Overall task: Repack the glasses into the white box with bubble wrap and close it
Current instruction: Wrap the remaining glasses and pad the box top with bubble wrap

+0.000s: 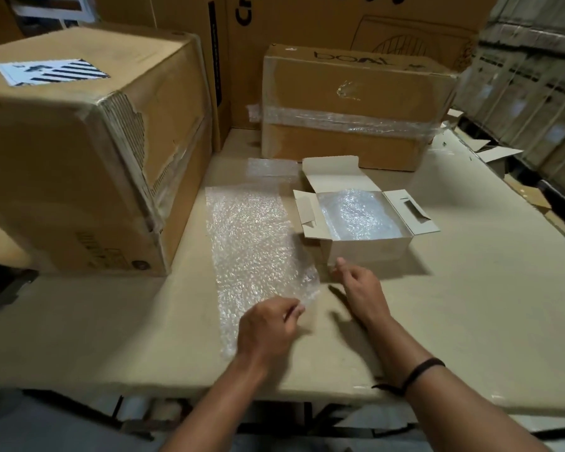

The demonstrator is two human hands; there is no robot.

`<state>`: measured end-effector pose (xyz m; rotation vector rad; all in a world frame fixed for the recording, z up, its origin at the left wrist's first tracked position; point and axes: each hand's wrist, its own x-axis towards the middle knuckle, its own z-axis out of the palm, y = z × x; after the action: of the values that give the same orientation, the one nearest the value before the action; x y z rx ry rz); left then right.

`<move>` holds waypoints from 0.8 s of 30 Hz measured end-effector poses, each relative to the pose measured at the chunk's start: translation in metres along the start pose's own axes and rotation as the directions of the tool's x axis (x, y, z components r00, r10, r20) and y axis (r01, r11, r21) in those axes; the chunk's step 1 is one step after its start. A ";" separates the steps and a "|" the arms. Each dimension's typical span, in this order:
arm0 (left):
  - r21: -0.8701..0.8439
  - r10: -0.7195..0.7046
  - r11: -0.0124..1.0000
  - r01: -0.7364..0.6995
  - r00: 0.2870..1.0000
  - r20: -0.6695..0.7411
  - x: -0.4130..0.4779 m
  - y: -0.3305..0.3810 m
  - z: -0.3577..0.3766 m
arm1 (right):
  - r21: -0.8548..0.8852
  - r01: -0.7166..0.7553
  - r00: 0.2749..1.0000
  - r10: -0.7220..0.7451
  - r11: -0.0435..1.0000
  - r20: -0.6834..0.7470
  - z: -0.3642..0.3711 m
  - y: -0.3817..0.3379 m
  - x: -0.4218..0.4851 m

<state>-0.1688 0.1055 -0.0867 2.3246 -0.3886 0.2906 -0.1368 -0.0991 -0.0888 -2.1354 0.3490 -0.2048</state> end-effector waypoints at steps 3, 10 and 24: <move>-0.019 0.098 0.995 -0.097 0.992 0.080 -0.007 0.000 0.003 | 0.056 -0.070 0.990 0.063 0.996 0.122 0.004 -0.021 -0.002; -0.136 0.099 0.985 -0.102 0.995 -0.032 0.018 -0.021 -0.013 | -0.188 -0.121 0.935 0.175 0.975 0.309 -0.005 -0.027 0.002; 0.332 0.150 0.879 -0.344 0.857 0.492 0.055 0.011 0.035 | -0.740 0.144 0.906 0.213 0.657 0.365 -0.176 0.028 0.020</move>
<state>-0.1189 0.0623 -0.0866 2.7548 -0.9542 -0.0694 -0.1714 -0.2584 -0.0147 -2.9149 0.2289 0.5425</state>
